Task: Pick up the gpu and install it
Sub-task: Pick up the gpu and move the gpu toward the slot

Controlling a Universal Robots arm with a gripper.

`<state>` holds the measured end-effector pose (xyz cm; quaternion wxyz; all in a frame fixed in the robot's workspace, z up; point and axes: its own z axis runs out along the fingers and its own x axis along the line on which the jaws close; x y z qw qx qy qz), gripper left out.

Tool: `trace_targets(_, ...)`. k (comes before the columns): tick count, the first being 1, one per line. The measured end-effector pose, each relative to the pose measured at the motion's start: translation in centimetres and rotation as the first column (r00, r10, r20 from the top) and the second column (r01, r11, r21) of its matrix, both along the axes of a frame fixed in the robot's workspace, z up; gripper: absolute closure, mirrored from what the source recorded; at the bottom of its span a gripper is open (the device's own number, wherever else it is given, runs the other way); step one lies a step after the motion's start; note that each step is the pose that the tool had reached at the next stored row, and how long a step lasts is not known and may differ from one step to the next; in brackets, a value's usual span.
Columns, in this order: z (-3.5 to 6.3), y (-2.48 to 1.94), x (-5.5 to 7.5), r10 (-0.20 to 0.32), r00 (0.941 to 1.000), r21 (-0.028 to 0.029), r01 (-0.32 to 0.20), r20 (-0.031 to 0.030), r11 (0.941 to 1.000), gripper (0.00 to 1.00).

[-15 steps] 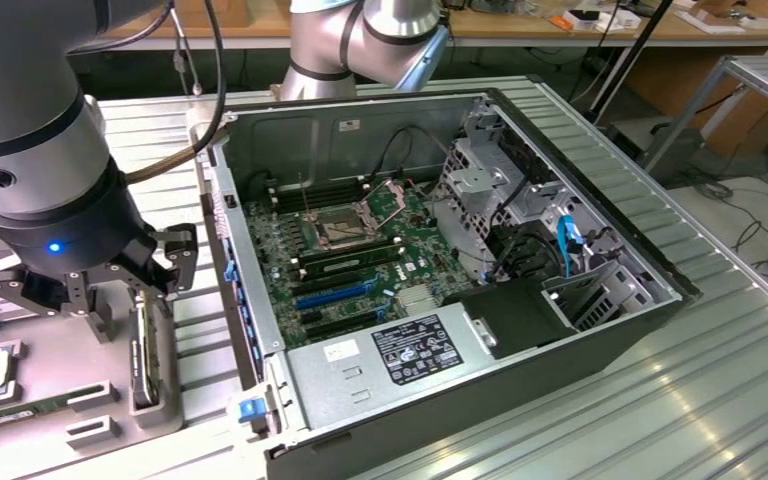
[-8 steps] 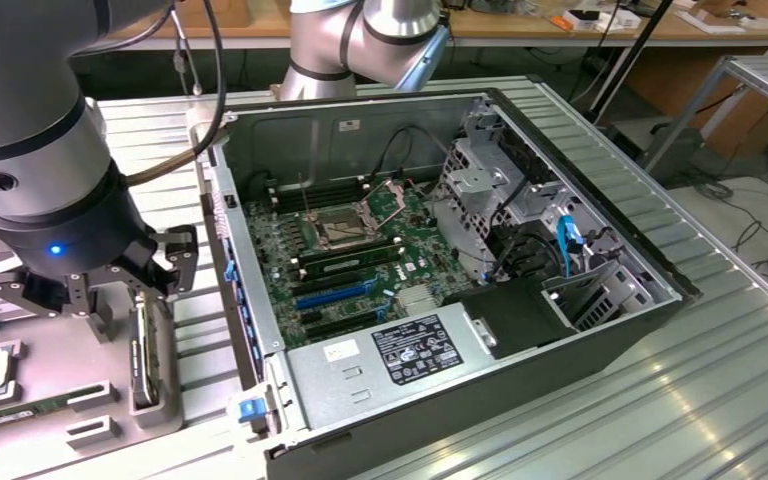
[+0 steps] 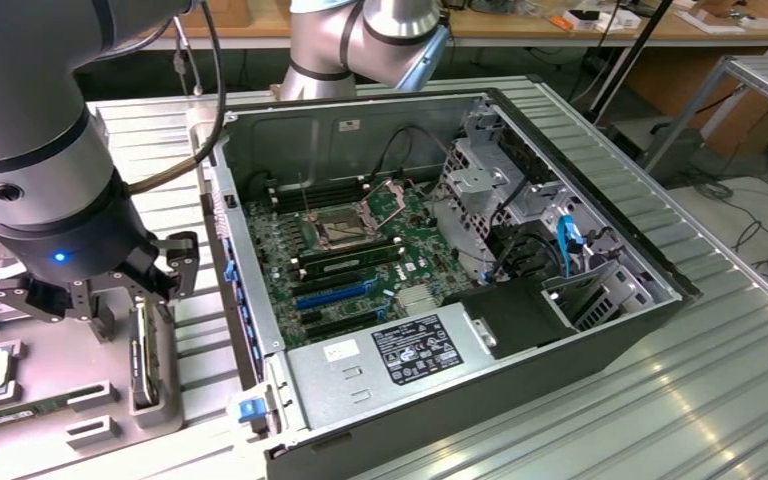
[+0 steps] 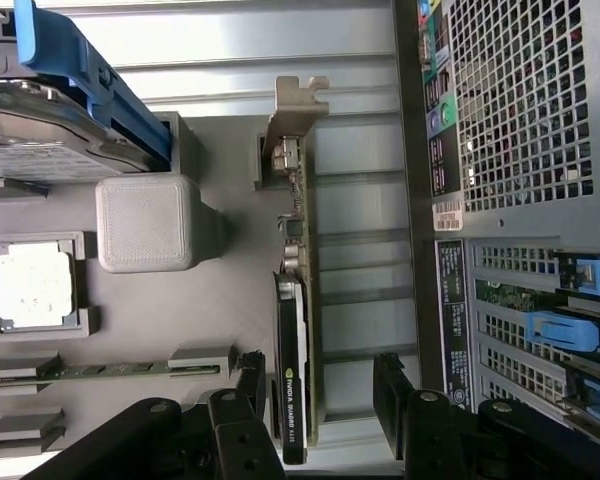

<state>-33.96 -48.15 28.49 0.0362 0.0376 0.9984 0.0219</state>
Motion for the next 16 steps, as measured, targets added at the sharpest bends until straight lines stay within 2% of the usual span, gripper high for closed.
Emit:
trace_targets(6, -0.05, 0.00, 0.02, -0.001, 1.0000, 0.0004, 0.001, -0.0016, 1.0000, 0.44)
trace_targets(7, -0.04, 0.00, 0.05, -0.002, 1.0000, 0.0002, 0.002, -0.0062, 1.0000, 0.44)
trace_targets(8, -0.03, 0.00, 0.12, -0.004, 0.9998, 0.0000, 0.004, -0.0187, 1.0000, 0.44)
trace_targets(9, -0.04, 0.00, 0.18, -0.004, 0.9997, 0.0001, 0.004, -0.0254, 1.0000, 0.44)
trace_targets(16, -0.10, 0.00, 0.69, -0.007, 0.9984, -0.0002, 0.007, -0.0561, 1.0000, 0.44)
